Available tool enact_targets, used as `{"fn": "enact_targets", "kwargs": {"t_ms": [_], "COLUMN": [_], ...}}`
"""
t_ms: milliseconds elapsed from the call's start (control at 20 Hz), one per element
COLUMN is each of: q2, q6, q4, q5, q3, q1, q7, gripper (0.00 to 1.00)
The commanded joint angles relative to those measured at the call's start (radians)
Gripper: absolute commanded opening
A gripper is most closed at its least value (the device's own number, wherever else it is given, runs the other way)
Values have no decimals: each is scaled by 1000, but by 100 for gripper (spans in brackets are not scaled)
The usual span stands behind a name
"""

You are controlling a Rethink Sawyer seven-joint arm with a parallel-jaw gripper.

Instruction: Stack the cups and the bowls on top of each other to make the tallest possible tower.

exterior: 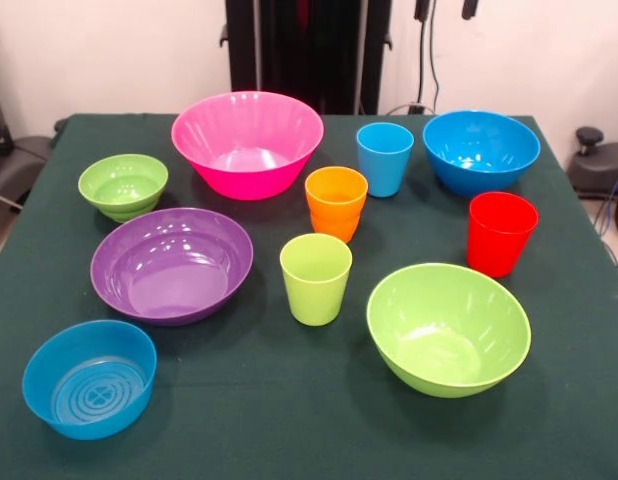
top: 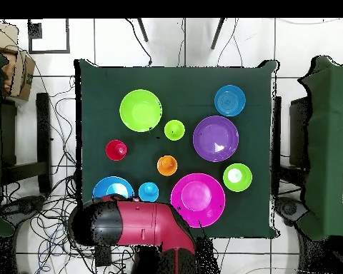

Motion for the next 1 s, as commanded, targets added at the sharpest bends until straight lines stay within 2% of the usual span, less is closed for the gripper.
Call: {"fn": "enact_targets", "kwargs": {"t_ms": [50,500,850,1000], "q2": [30,27,116,145], "q6": [41,-27,-234,-277], "q4": [-24,4,48,43], "q5": [-25,-17,-35,-48], "q3": [10,-2,6,3], "q1": [11,24,12,18], "q7": [150,180,207,211], "gripper": [100,100,100,100]}}
